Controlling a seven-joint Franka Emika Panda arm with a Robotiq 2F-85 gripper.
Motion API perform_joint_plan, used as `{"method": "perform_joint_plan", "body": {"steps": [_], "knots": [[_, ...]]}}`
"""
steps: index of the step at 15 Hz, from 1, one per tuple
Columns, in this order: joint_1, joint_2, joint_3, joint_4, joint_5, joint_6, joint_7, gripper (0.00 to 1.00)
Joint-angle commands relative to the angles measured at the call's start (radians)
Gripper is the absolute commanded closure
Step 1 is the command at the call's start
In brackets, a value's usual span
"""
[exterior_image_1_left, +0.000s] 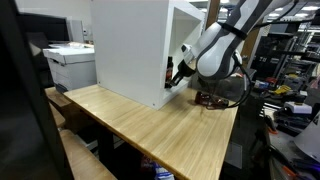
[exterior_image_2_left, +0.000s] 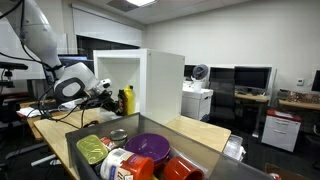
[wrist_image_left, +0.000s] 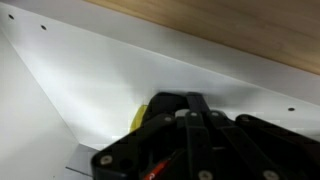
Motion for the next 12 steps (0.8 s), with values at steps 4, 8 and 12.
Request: {"method": "perform_joint_plan", "body": {"steps": [4,8,12], "knots": [[0.051,-0.013,-0.077,0.001,-0.001,-0.063,-0.018,0.97],[0.062,-0.018,-0.085,0.002,-0.003,-0.078,-0.019,0.97],[0.177,-0.011,-0.216,0.001,0.016,-0.201,-0.045,0.97]]}}
